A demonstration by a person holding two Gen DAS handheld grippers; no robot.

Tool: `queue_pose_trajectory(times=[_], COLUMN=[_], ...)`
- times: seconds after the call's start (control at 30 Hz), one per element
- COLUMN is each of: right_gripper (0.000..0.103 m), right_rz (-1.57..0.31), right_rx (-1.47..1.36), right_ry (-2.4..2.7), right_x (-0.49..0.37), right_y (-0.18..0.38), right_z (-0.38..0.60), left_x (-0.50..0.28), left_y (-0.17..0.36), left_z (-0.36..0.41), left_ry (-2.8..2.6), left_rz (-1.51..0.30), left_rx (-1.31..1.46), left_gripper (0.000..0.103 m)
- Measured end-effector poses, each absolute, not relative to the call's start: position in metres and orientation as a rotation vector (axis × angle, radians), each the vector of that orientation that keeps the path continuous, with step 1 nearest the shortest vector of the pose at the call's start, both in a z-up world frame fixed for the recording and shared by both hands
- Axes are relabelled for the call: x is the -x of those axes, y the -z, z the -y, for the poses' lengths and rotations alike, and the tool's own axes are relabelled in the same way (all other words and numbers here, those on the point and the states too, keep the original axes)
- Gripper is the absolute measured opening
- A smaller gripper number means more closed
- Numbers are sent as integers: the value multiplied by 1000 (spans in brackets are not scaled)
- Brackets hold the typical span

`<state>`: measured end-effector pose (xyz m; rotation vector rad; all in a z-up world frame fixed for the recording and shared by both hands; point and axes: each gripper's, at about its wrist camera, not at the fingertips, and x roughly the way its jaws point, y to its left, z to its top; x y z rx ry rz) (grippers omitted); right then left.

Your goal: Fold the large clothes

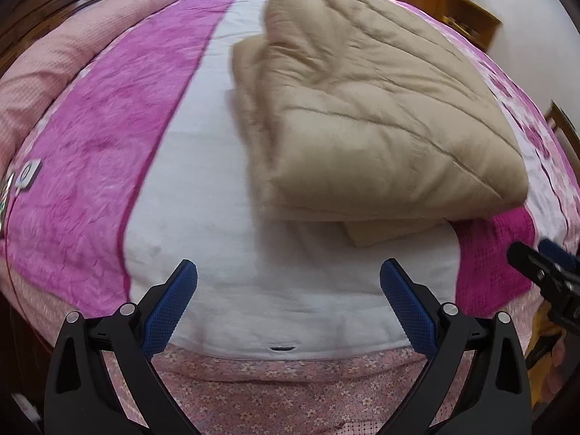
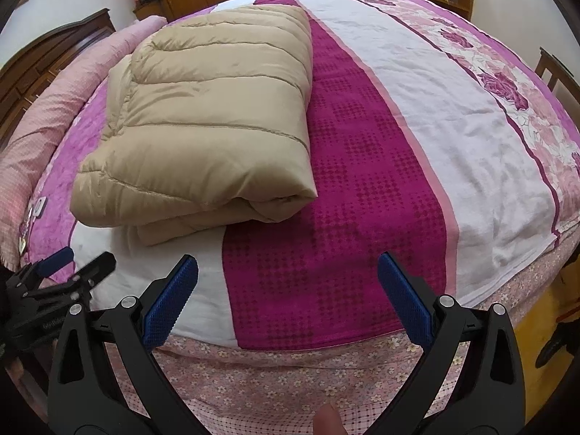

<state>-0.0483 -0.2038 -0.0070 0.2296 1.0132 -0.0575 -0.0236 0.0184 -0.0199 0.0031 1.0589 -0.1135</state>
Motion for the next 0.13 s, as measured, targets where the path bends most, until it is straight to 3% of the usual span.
queue_pose_trajectory(times=[0.13], right_gripper=[99], right_rz=[-1010], right_rx=[-215], right_ry=[79], right_x=[51], right_y=[4], right_z=[216], left_x=[17], left_y=[21], left_z=[-45], left_ry=[103], left_rz=[-1089], left_rx=[83], left_gripper=[96])
